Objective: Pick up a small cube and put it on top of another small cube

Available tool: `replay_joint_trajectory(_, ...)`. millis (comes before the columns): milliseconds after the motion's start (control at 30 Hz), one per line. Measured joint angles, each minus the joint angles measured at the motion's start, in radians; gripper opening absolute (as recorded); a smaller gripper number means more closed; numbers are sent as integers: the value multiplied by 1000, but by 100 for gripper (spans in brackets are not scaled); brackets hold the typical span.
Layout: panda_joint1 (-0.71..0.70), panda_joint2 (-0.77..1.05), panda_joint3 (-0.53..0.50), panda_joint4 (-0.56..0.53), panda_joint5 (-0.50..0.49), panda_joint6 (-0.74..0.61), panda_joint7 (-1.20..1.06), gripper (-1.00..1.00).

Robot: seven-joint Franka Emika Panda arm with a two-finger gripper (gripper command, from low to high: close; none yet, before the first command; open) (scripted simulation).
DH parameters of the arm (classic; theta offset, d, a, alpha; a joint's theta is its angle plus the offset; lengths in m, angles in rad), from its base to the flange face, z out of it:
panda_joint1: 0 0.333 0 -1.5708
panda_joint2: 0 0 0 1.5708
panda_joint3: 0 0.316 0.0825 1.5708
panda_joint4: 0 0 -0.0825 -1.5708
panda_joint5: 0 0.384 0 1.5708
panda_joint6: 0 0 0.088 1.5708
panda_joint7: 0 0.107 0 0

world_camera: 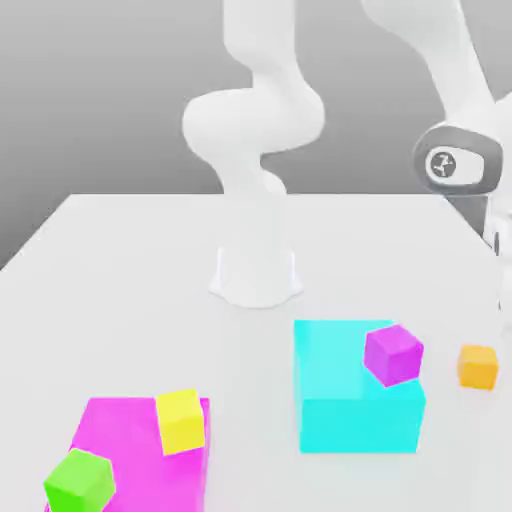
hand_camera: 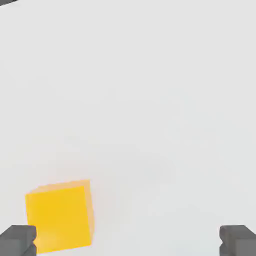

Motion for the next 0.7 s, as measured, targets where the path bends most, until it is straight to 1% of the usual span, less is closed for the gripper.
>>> replay_joint_trajectory(67,38,74,-41,10,-60,51,38,0)
replay_joint_trajectory(167,111,181,-128,33,-138,132,97,0)
replay_joint_trajectory(200,128,203,-148,38,-152,149,107,-100)
replay_joint_trajectory(400,137,214,-158,41,-160,157,114,-100)
replay_joint_trajectory(433,127,202,-147,38,-153,148,109,-100)
replay_joint_trajectory(500,97,148,-107,25,-111,106,76,-100)
replay_joint_trajectory(633,47,22,-28,2,5,10,-28,-100)
replay_joint_trajectory(700,7,-4,-37,22,27,-28,-93,-100)
